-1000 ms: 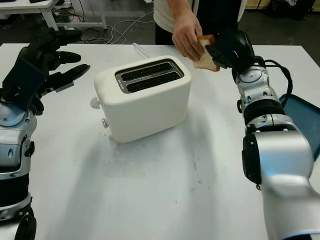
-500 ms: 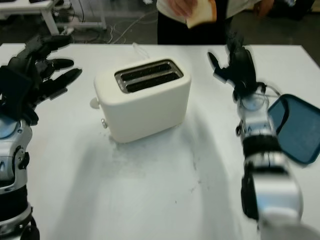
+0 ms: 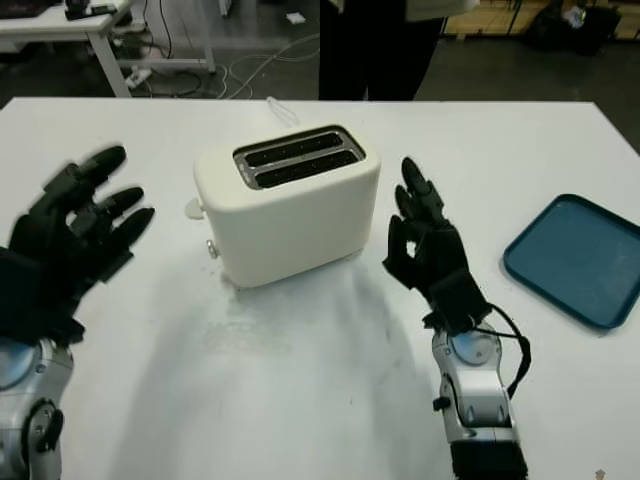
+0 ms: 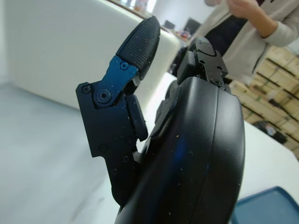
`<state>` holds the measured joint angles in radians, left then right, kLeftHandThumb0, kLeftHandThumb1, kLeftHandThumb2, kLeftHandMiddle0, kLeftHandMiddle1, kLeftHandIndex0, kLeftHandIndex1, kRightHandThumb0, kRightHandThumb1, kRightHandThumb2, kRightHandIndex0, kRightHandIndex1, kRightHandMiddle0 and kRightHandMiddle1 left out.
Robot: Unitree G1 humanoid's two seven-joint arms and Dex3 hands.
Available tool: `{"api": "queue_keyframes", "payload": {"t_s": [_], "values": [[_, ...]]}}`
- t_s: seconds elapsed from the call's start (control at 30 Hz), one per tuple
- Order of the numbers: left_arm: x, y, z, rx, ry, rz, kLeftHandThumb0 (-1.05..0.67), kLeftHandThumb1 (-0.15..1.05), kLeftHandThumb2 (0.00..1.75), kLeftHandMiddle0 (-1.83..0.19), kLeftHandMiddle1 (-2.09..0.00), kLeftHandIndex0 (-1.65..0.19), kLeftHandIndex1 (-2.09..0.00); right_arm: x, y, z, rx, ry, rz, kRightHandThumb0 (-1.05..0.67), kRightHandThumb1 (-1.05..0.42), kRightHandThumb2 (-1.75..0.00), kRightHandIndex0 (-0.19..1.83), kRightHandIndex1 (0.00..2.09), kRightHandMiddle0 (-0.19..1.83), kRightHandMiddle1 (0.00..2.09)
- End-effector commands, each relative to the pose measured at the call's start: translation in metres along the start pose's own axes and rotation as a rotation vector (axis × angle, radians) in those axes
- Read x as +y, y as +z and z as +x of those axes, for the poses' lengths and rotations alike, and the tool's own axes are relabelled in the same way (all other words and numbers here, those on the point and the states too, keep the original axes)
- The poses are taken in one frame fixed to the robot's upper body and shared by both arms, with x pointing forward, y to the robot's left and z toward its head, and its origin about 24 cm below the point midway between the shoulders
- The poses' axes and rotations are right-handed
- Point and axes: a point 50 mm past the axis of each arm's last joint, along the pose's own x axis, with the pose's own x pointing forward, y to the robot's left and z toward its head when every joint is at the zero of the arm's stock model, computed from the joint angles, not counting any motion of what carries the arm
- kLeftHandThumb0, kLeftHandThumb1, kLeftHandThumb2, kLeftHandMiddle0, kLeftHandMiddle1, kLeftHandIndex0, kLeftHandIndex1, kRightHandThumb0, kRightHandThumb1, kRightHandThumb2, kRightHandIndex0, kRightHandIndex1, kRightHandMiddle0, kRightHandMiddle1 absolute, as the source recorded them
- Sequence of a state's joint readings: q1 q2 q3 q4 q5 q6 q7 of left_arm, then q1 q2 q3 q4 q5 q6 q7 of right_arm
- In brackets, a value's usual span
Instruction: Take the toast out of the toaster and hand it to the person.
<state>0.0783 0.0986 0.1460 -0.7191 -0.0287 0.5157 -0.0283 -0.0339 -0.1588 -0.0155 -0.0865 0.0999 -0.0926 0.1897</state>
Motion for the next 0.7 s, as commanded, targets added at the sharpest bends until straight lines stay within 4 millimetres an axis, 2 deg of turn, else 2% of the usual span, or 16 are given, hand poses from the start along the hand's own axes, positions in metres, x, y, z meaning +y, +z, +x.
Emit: {"api": "queue_keyframes", "payload": {"t_s": [0.0, 0.13, 0.3, 0.4, 0.5, 0.67], "values": [[-0.003, -0.002, -0.005, -0.004, 0.034, 0.03, -0.39, 0.92, 0.28, -0.3, -0.37, -0.39, -0.08, 0.004, -0.003, -0.009, 0.021, -0.017, 0.067, -0.76, -0.92, -1.01, 0.0, 0.0, 0.0, 0.0], [-0.008, -0.012, -0.01, -0.01, 0.059, 0.089, -0.56, 0.92, 0.48, -0.35, -0.3, -0.39, -0.05, 0.007, -0.007, -0.02, 0.017, -0.027, 0.14, -0.7, -0.92, -0.95, 0.0, 0.0, 0.0, 0.0], [-0.02, -0.028, -0.013, 0.025, 0.06, -0.04, -0.53, 0.92, 0.6, -0.28, -0.24, -0.34, -0.01, 0.016, -0.018, -0.026, 0.069, -0.027, 0.173, -0.64, -0.92, -0.95, 0.0, 0.0, 0.0, 0.0], [-0.031, -0.04, -0.013, 0.052, 0.112, -0.083, -0.56, 0.92, 0.53, -0.28, -0.22, -0.34, -0.01, 0.022, -0.023, -0.028, 0.099, -0.032, 0.181, -0.61, -0.92, -0.96, 0.0, 0.0, 0.0, 0.0], [-0.037, -0.047, -0.009, 0.031, 0.124, -0.102, -0.55, 0.92, 0.55, -0.28, -0.2, -0.34, -0.01, 0.024, -0.028, -0.027, 0.112, -0.039, 0.193, -0.6, -0.92, -0.97, 0.0, 0.0, 0.0, 0.0], [-0.038, -0.054, -0.002, -0.033, 0.078, -0.167, -0.56, 0.92, 0.57, -0.27, -0.2, -0.33, 0.0, 0.025, -0.029, -0.027, 0.113, -0.044, 0.192, -0.58, -0.92, -0.97, 0.0, 0.0, 0.0, 0.0]]}}
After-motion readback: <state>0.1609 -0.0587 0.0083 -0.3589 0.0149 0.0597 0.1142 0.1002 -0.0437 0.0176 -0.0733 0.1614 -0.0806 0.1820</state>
